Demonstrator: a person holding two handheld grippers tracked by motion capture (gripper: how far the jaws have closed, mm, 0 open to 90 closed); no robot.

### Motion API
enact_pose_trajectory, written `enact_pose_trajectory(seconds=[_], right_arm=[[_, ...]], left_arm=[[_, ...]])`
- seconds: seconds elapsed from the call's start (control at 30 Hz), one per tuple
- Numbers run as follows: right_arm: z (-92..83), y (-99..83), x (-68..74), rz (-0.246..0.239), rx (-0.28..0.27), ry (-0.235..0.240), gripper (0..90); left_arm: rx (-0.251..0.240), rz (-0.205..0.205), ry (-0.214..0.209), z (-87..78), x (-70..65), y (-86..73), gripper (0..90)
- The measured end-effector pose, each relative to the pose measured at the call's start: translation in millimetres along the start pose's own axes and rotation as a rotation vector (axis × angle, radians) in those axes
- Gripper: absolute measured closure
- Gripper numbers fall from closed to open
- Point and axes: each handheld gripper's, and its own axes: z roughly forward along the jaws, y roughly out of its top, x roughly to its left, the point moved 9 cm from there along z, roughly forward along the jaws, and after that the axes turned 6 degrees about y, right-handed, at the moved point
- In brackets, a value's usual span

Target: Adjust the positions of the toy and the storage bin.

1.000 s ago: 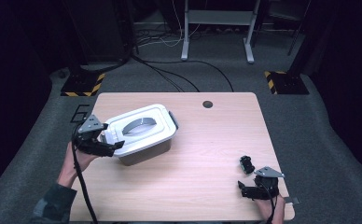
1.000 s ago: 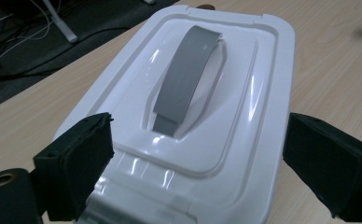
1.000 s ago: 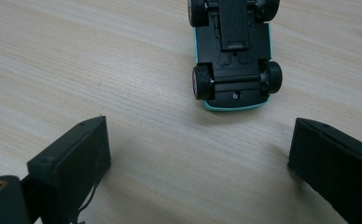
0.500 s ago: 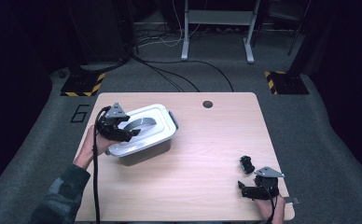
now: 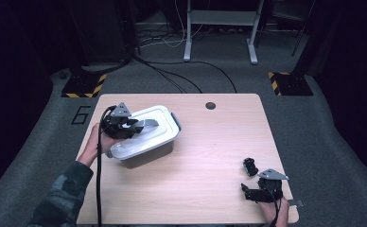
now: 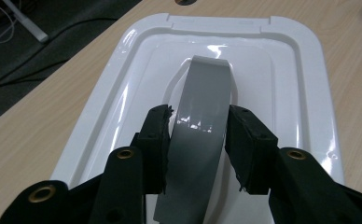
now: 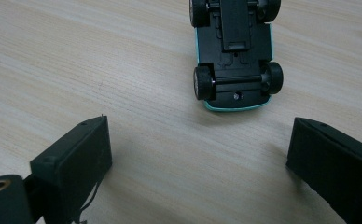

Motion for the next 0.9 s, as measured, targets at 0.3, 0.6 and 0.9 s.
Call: enact_pose_trajectory(seconds=[0.3, 0.6, 0.9], right_arm=[[-0.1, 0.0, -0.1, 0.003, -0.002, -0.002, 5.8], [-0.1, 0.0, -0.2, 0.003, -0.002, -0.002, 5.9], [-0.2, 0.0, -0.2, 0.003, -0.002, -0.002, 5.9]], left_arm=[[-0.02, -0.011, -0.03, 4.4, -18.4, 9.0, 66.8], [-0.022, -0.045, -0.042, 8.5, -30.0, 15.8, 67.1], [-0.031, -0.053, -0.05, 14.3, -51.8, 26.5, 67.1]])
